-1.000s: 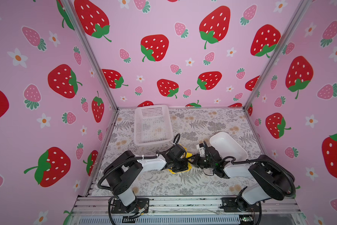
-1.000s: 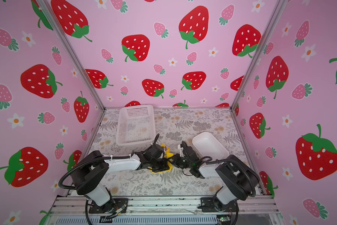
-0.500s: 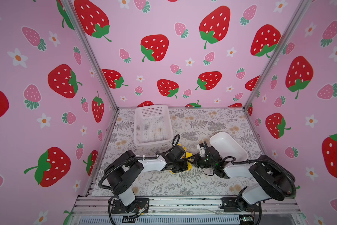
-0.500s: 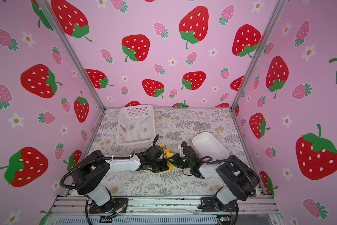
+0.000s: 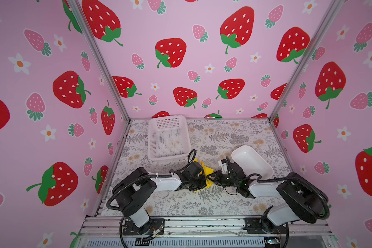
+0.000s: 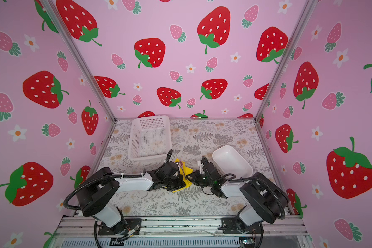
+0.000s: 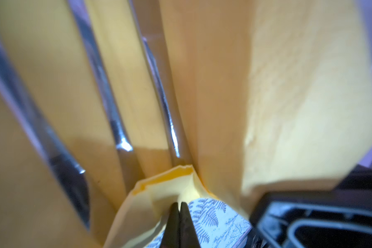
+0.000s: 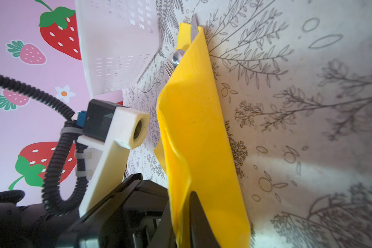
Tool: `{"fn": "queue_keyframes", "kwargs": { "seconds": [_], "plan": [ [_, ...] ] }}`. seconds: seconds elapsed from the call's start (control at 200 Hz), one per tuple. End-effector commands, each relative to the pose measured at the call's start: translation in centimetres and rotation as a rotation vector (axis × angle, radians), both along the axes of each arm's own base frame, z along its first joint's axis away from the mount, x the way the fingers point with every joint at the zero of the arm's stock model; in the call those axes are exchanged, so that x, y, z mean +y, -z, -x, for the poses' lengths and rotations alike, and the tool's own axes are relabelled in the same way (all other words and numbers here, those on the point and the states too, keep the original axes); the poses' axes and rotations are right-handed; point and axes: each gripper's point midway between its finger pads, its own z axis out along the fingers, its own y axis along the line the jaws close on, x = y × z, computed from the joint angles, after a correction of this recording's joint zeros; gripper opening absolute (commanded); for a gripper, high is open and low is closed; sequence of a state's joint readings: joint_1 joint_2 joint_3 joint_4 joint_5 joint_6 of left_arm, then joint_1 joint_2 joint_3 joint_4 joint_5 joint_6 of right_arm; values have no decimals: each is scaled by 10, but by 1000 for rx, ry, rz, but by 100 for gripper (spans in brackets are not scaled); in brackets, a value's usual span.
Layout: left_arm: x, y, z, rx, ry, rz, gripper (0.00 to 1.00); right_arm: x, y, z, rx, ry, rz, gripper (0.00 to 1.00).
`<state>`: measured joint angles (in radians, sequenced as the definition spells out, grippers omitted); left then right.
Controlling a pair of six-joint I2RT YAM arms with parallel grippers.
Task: Place the utensils on the paper napkin and roll it up
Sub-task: 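Hold the folded napkin with the right gripper while the left gripper releases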
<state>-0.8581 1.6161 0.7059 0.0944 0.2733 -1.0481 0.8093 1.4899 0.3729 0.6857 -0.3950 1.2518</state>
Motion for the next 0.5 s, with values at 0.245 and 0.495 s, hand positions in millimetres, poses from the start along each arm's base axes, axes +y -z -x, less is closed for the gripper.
{"fn": "queue_keyframes", "kwargs": {
  "seconds": [0.245,0.495],
  "plan": [
    [47,-39,-8,-112,-144,-1,14,26,-22,3,-71,-113,-37,32],
    [69,-60,-20,-125,-230,76,37,42,-8,10,-51,-174,9,41]
  ]
}}
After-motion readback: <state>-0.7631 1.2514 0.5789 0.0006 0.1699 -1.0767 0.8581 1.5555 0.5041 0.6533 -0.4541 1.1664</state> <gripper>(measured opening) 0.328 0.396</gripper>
